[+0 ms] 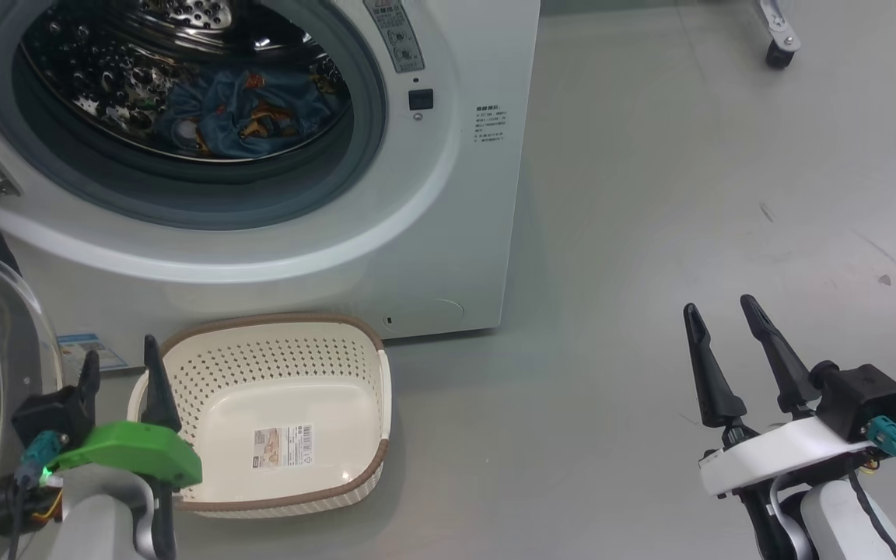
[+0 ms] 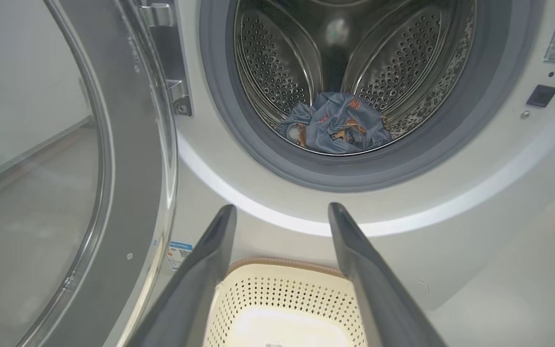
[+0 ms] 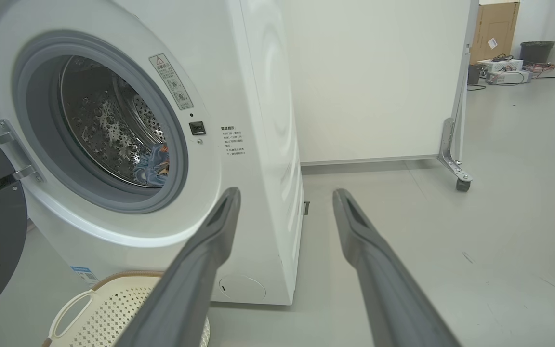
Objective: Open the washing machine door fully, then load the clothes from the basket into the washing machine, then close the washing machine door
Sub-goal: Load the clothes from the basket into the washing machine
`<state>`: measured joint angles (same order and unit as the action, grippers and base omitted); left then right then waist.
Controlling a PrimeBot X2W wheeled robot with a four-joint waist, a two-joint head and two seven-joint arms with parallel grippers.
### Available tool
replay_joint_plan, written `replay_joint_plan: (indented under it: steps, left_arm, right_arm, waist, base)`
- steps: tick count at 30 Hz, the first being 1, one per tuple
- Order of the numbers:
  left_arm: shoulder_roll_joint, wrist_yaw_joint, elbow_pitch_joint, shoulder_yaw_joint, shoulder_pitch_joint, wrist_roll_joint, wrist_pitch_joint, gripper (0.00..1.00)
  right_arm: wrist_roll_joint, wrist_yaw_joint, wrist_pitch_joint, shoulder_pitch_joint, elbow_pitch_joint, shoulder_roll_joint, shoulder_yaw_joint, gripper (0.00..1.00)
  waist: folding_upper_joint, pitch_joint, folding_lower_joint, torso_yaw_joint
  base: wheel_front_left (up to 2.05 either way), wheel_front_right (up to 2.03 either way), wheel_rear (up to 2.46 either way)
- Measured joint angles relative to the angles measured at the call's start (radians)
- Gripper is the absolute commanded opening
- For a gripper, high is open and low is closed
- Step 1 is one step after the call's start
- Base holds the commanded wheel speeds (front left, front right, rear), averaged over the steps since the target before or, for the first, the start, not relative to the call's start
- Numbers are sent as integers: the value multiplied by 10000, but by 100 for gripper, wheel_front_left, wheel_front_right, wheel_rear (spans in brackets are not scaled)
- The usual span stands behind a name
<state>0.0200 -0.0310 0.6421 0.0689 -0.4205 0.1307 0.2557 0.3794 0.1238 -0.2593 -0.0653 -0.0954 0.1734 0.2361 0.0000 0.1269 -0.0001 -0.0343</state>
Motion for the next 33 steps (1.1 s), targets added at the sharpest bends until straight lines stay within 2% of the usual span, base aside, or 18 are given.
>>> replay_joint_plan:
  steps: [17,33]
  left_arm:
    - [44,176,-2205,-594,3017,105,0,100]
    - [98,441,-3616,-1062,4373,169,0,100]
  right_arm:
    - [-4,0,0,688,12,157,-140,100]
    - [-12,0,0,1034,77,155,-433,100]
  waist:
    - [0,-1046,0,-199]
    - [0,-1237,0,-377]
  base:
    - [0,0,0]
    - [0,0,0]
